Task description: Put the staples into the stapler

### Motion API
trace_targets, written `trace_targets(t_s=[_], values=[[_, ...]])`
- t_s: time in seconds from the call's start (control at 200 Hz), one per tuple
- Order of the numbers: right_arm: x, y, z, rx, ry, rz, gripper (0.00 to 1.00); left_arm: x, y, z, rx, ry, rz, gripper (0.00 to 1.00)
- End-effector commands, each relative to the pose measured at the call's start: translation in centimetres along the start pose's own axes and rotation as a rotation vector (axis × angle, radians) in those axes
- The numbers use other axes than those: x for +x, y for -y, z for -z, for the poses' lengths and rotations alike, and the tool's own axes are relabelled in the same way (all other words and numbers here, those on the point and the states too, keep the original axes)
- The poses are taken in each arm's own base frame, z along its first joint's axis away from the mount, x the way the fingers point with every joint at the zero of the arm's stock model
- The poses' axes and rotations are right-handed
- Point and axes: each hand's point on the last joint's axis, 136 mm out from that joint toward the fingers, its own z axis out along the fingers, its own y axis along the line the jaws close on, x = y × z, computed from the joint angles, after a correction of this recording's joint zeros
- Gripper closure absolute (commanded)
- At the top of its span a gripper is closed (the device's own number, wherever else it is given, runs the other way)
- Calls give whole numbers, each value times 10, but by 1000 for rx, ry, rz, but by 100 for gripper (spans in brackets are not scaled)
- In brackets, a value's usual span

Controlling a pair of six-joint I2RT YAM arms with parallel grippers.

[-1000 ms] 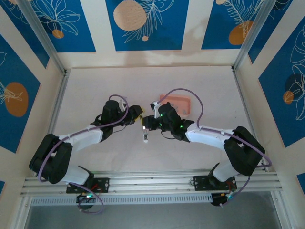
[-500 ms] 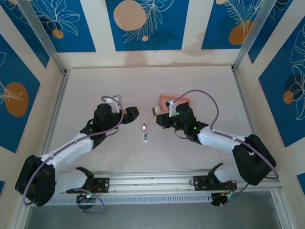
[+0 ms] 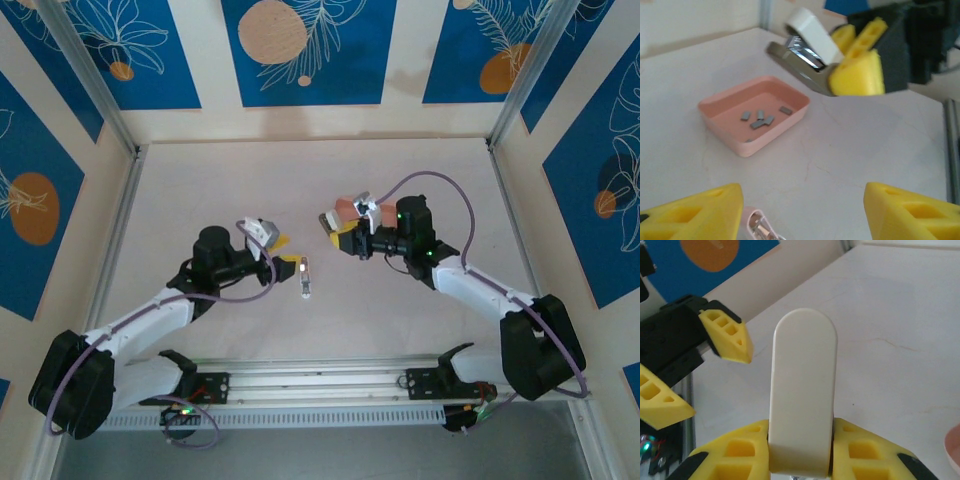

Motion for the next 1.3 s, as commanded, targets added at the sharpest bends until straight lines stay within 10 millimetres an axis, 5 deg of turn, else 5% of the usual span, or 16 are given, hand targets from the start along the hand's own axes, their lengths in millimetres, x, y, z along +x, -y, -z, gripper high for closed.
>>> trace_targets(t_s=[0.0,0.445,1.045,1.295], values=[[-11,-37,10,-192,4,207,88,-16,31,3,170,55,-234,40],[7,-81,19,-433,-45,507,91,-22,47,1,288,81,-309,40],[30,-85,2,-454,-135,541,94,-31,66,-6,444,111,-282,46],[31,-85,1,-447,-140,533,96,-30,68,-8,462,107,-275,63]])
